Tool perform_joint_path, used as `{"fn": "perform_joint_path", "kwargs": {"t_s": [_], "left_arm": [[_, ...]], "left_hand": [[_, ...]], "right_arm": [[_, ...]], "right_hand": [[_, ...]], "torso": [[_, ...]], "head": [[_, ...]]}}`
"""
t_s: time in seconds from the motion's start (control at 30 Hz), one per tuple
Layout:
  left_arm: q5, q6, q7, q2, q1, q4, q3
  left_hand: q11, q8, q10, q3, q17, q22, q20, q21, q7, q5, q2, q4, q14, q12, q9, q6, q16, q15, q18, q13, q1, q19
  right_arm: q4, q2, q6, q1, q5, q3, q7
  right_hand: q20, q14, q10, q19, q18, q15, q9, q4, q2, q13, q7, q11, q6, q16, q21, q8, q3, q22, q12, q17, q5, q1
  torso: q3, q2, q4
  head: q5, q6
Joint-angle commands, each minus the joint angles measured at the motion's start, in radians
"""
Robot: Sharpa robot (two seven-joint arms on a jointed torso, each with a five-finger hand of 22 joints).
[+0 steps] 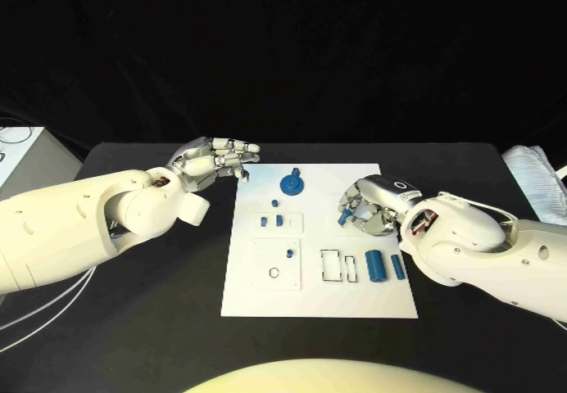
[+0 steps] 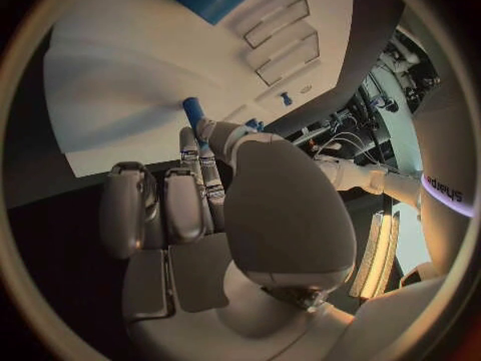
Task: Assemble the parts on the task board
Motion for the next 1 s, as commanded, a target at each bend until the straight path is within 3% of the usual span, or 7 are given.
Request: {"fn": "perform_joint_path", "kwargs": {"t_s": [0.03, 0.33, 0.43, 0.53, 0.67, 0.8, 1.0], "left_arm": [[-0.004, 0.02, 0.004, 0.004, 0.0, -0.002, 0.001], [-0.003, 0.023, 0.004, 0.011, 0.0, -0.009, 0.001], [-0.003, 0.024, 0.004, 0.012, -0.001, -0.01, 0.001], [-0.003, 0.025, 0.004, 0.016, -0.001, -0.013, 0.001], [-0.003, 0.028, 0.002, 0.021, -0.001, -0.015, 0.001], [-0.003, 0.031, 0.001, 0.024, -0.001, -0.016, 0.001], [-0.003, 0.033, 0.0, 0.026, -0.001, -0.016, 0.001]], "left_hand": [[0.0, 0.006, -0.007, -0.004, -0.001, -0.001, 0.001, -0.005, -0.002, -0.006, 0.001, 0.001, -0.003, 0.005, 0.001, 0.0, -0.006, 0.006, 0.015, 0.0, -0.005, 0.008], [0.0, 0.006, -0.007, -0.004, -0.001, -0.001, 0.001, -0.005, -0.002, -0.006, 0.001, 0.001, -0.003, 0.005, 0.001, 0.0, -0.006, 0.006, 0.015, 0.0, -0.005, 0.008], [0.0, 0.006, -0.007, -0.004, -0.001, -0.001, 0.001, -0.005, -0.002, -0.006, 0.001, 0.001, -0.003, 0.005, 0.001, 0.0, -0.006, 0.006, 0.015, 0.0, -0.005, 0.008], [0.0, 0.006, -0.007, -0.004, -0.001, -0.001, 0.001, -0.005, -0.002, -0.006, 0.001, 0.001, -0.003, 0.005, 0.001, 0.0, -0.006, 0.006, 0.015, 0.0, -0.005, 0.008], [0.0, 0.008, -0.008, -0.005, -0.001, -0.002, 0.001, -0.007, -0.002, -0.006, 0.002, 0.001, -0.004, 0.006, 0.002, 0.002, -0.006, 0.006, 0.015, 0.0, -0.005, 0.009], [0.0, 0.008, -0.008, -0.005, -0.001, -0.002, 0.001, -0.007, -0.002, -0.006, 0.002, 0.001, -0.004, 0.006, 0.002, 0.002, -0.006, 0.006, 0.015, 0.0, -0.005, 0.009], [0.0, 0.008, -0.008, -0.005, -0.001, -0.002, 0.001, -0.007, -0.002, -0.006, 0.002, 0.001, -0.004, 0.006, 0.002, 0.002, -0.006, 0.006, 0.015, 0.0, -0.005, 0.009]], "right_arm": [[0.023, -0.01, -0.035, 0.013, 0.078, 0.006, 0.007], [0.101, -0.026, -0.031, 0.043, 0.174, 0.014, 0.03], [0.115, -0.007, -0.025, 0.042, 0.183, 0.014, 0.035], [0.122, 0.033, -0.018, 0.033, 0.174, 0.012, 0.039], [0.121, 0.085, -0.014, 0.006, 0.133, 0.009, 0.048], [0.112, 0.127, -0.009, -0.024, 0.083, 0.007, 0.06], [0.092, 0.176, -0.001, -0.061, 0.04, 0.003, 0.075]], "right_hand": [[-0.004, 0.011, 0.061, 0.015, -0.009, -0.008, 0.078, -0.006, 0.003, 0.01, -0.003, -0.053, -0.008, 0.005, 0.007, 0.038, 0.006, 0.045, -0.005, 0.002, -0.009, -0.02], [-0.004, 0.011, 0.062, 0.015, -0.009, -0.008, 0.083, -0.015, 0.003, 0.011, -0.003, -0.052, -0.011, 0.004, 0.007, 0.041, 0.011, 0.046, -0.01, 0.0, -0.007, -0.026], [-0.004, 0.011, 0.063, 0.015, -0.008, -0.008, 0.086, -0.017, 0.002, 0.012, -0.002, -0.052, -0.012, 0.004, 0.006, 0.042, 0.011, 0.045, -0.011, 0.0, -0.006, -0.03], [-0.003, 0.011, 0.063, 0.015, -0.009, -0.008, 0.087, -0.018, 0.002, 0.012, -0.002, -0.052, -0.012, 0.004, 0.007, 0.043, 0.011, 0.046, -0.012, -0.001, -0.006, -0.032], [-0.003, 0.01, 0.064, 0.014, -0.008, -0.008, 0.089, -0.02, 0.003, 0.013, -0.003, -0.052, -0.012, 0.003, 0.005, 0.044, 0.013, 0.045, -0.013, -0.003, -0.005, -0.033], [-0.003, 0.01, 0.064, 0.014, -0.008, -0.008, 0.091, -0.025, 0.003, 0.014, -0.002, -0.052, -0.014, 0.003, 0.005, 0.045, 0.015, 0.046, -0.015, -0.003, -0.001, -0.036], [-0.004, 0.011, 0.065, 0.014, -0.008, -0.008, 0.093, -0.027, 0.004, 0.014, -0.003, -0.052, -0.014, 0.003, 0.005, 0.045, 0.016, 0.046, -0.016, -0.002, 0.0, -0.037]], "torso": [[-0.0004, -0.001, 0.0003], [-0.0002, 0.0, 0.0006], [0.0006, 0.001, -0.0017], [0.0012, 0.0, -0.0032], [-0.0015, 0.0, 0.0007], [-0.0009, 0.001, 0.0025], [-0.0014, 0.001, -0.0003]], "head": [[0.0, 0.002], [0.006, 0.0], [0.016, -0.004], [0.022, -0.007], [0.028, -0.01], [0.036, -0.013], [0.049, -0.019]]}}
